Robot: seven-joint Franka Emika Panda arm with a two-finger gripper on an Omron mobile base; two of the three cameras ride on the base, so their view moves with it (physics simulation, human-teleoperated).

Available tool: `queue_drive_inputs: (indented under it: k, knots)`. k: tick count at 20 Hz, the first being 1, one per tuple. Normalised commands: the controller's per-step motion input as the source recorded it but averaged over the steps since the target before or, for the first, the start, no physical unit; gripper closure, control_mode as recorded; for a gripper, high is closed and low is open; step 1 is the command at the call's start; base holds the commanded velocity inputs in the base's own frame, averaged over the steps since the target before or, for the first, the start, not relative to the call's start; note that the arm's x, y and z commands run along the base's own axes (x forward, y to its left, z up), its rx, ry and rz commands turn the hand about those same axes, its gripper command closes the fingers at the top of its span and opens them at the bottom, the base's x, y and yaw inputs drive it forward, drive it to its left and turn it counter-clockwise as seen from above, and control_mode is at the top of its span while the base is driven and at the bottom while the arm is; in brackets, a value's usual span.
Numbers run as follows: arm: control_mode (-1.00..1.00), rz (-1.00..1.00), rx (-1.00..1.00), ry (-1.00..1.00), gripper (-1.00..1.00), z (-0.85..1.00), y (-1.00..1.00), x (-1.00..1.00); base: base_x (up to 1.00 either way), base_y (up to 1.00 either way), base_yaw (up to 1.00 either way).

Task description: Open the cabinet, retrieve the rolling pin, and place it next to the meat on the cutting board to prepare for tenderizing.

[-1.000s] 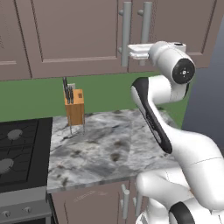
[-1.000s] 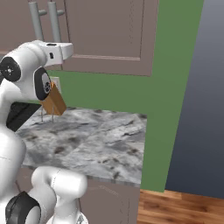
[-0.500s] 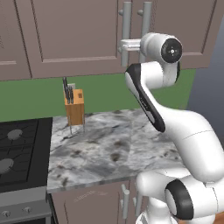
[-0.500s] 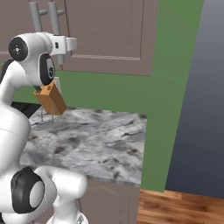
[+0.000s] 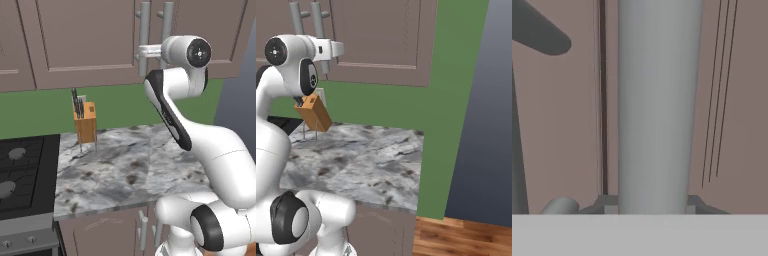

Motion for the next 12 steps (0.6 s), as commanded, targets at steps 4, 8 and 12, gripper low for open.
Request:
queue_drive_inputs:
  k: [4, 8, 12]
  knots:
    - [-1.0, 0.0, 0.0, 0.04, 1.0, -0.03, 0.04, 0.07, 0.0, 0.0, 0.0]
    - [-1.0, 0.0, -0.01, 0.05, 1.0, -0.01, 0.07, 0.13, 0.0, 0.0, 0.0]
    - [-1.0, 0.02, 0.0, 0.06, 1.0, -0.09, 0.02, 0.12, 0.0, 0.0, 0.0]
